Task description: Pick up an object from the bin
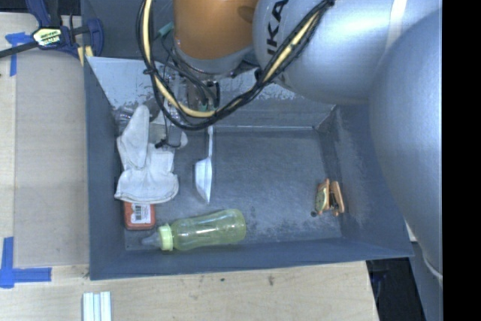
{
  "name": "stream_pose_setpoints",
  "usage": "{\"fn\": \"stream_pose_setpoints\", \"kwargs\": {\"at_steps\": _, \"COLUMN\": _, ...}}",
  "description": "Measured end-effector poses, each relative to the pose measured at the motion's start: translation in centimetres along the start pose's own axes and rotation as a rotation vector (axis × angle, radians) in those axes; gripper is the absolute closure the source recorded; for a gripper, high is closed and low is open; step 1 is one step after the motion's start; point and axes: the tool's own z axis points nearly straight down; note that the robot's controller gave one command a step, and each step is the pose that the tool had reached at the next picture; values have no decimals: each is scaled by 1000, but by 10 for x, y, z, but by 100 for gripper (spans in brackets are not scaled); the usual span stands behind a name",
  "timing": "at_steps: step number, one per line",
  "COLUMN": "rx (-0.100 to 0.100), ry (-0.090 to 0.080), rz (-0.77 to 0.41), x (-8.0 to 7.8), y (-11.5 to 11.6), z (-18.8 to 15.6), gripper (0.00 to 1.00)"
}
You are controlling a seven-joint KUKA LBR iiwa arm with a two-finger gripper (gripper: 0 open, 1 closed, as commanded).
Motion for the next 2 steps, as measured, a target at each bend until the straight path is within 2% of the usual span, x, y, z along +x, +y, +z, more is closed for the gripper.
{"fn": "stream_pose_setpoints", "kwargs": {"at_steps": 1, "rx": -2, "ry": -9, "rz": 3, "x": -2, "y": -1, "z": -6, "gripper": 0}}
{"fn": "stream_pose_setpoints", "kwargs": {"at_steps": 2, "rx": 1, "ry": -1, "rz": 5, "x": 19, "y": -12, "z": -53, "gripper": 0}}
